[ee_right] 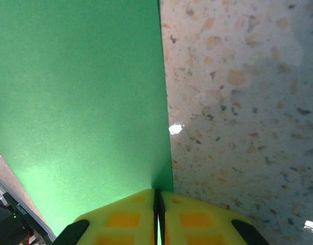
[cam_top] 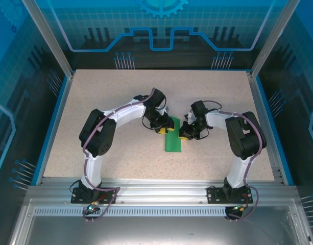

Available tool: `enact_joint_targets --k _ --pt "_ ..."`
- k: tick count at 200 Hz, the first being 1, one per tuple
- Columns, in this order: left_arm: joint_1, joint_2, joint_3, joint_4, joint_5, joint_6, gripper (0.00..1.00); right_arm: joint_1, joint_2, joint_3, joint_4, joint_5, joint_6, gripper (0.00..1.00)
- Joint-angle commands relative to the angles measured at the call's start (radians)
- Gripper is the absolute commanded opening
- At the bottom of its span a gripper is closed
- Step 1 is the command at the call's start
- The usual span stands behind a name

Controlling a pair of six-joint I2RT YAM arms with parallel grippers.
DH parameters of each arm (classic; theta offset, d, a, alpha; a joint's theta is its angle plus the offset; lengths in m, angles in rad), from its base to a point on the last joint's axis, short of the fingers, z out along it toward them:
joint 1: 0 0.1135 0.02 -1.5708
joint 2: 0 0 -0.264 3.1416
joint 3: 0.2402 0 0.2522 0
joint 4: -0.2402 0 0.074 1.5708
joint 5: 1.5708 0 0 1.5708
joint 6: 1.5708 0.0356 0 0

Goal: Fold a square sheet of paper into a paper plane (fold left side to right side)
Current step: First fold in half a square sheet of paper at the center of the table.

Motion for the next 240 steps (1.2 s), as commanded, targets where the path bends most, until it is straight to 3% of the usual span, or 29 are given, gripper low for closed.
enact_joint_targets --k 1,38,93,150,240 --pt "-0.013 0.018 -0.010 0.061 0.102 0.008 0.37 0.012 0.062 -0.013 -0.048 0.064 -0.011 0.11" --pt "-0.021 0.057 -0.011 0.070 0.098 0.007 0.34 0.013 0.064 -0.013 -0.053 0.065 -0.012 0.12" --pt "-0.020 0.109 -0.041 0.015 -0.022 0.039 0.33 0.013 0.062 -0.010 -0.064 0.072 -0.017 0.11" --pt "-0.009 0.113 -0.106 0.028 -0.064 0.039 0.32 0.013 0.058 -0.007 -0.077 0.083 -0.028 0.12" --pt "-0.011 0.113 -0.145 0.049 -0.068 0.031 0.32 0.022 -0.090 0.023 0.068 -0.061 -0.002 0.12"
